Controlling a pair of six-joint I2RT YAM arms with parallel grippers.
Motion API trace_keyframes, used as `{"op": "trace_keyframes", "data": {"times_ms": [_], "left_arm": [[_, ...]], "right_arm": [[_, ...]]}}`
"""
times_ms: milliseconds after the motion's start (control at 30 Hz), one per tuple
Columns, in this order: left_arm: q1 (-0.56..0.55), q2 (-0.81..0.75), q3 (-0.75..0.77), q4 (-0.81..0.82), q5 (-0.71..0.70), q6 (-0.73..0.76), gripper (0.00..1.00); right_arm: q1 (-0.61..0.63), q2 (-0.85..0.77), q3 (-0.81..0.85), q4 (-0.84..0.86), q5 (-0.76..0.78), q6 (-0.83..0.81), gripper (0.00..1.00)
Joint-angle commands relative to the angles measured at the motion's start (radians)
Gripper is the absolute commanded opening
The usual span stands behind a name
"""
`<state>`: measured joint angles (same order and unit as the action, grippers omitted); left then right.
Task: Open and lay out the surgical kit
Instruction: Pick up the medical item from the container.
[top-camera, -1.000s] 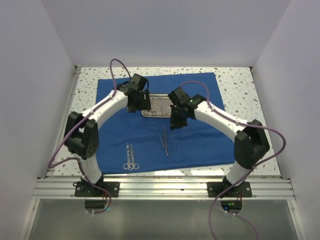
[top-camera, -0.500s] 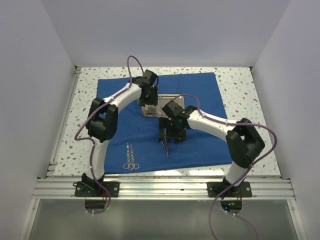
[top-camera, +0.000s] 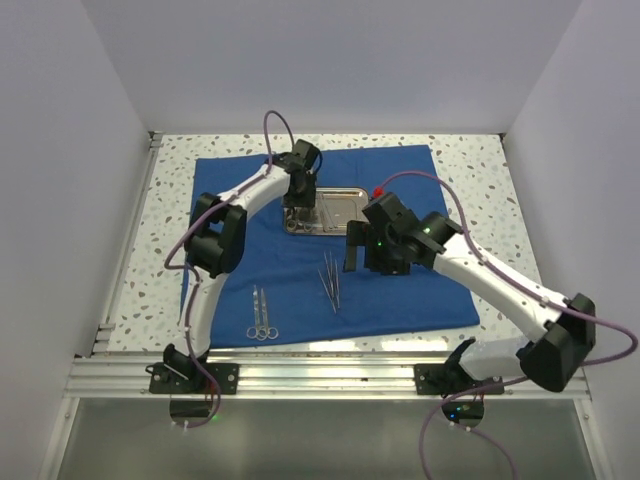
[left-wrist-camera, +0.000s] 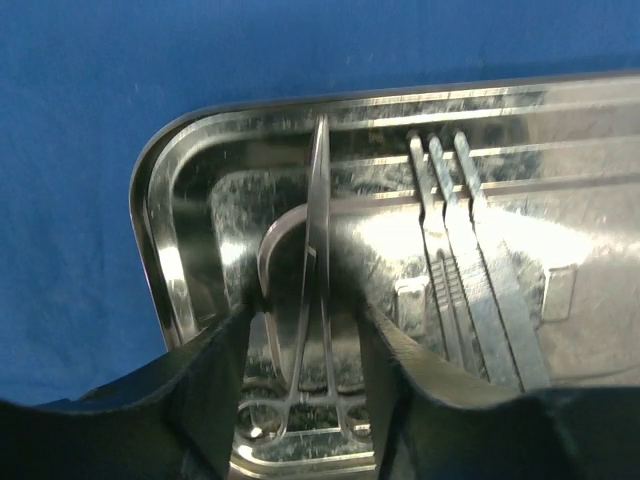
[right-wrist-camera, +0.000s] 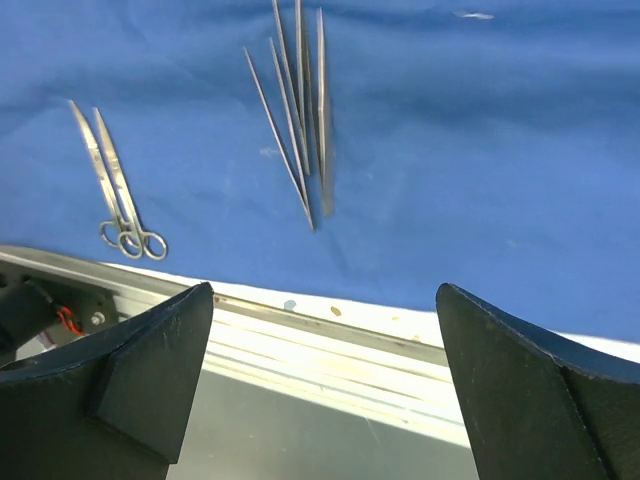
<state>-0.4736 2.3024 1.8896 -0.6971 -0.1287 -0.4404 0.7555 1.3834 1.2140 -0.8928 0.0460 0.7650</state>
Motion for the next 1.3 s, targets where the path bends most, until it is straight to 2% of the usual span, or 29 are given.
{"op": "trace_keyframes", "data": {"times_ms": [0,167,400,733,833,867,1033,1267], "left_arm": [[-0.007,0.063,0.090,-0.001,-0.048,0.043,0.50],[-0.019,0.149,0.144,-0.080,-0.147,0.051,0.35],[-0.020,0.239,0.170,-0.125,-0.150,0.046,0.29],[-0.005,0.353,0.292,-0.199,-0.140,0.042,0.25],[-0.003,0.347,0.255,-0.188,-0.126,0.043,0.14],[-0.003,0.332,0.240,-0.171,-0.120,0.042,0.01],[-0.003,0.258,0.166,-0.134,-0.089,0.051,0.00],[0.000,0.097,0.322,-0.191,-0.048,0.054,0.00]], "right_arm": [[-0.024,-0.101,-0.010,-0.115,0.072,-0.004,0.97],[-0.073,-0.173,-0.010,-0.169,0.071,0.000,0.97],[-0.162,-0.215,-0.001,-0.199,0.054,-0.032,0.97],[-0.173,-0.225,0.012,-0.213,0.043,-0.021,0.96],[-0.173,-0.228,0.018,-0.218,0.051,-0.016,0.96],[-0.174,-0.228,0.019,-0.221,0.054,-0.016,0.96],[-0.179,-0.230,0.019,-0.218,0.052,-0.016,0.96],[-0.179,-0.202,0.027,-0.178,0.051,-0.041,0.96]]}}
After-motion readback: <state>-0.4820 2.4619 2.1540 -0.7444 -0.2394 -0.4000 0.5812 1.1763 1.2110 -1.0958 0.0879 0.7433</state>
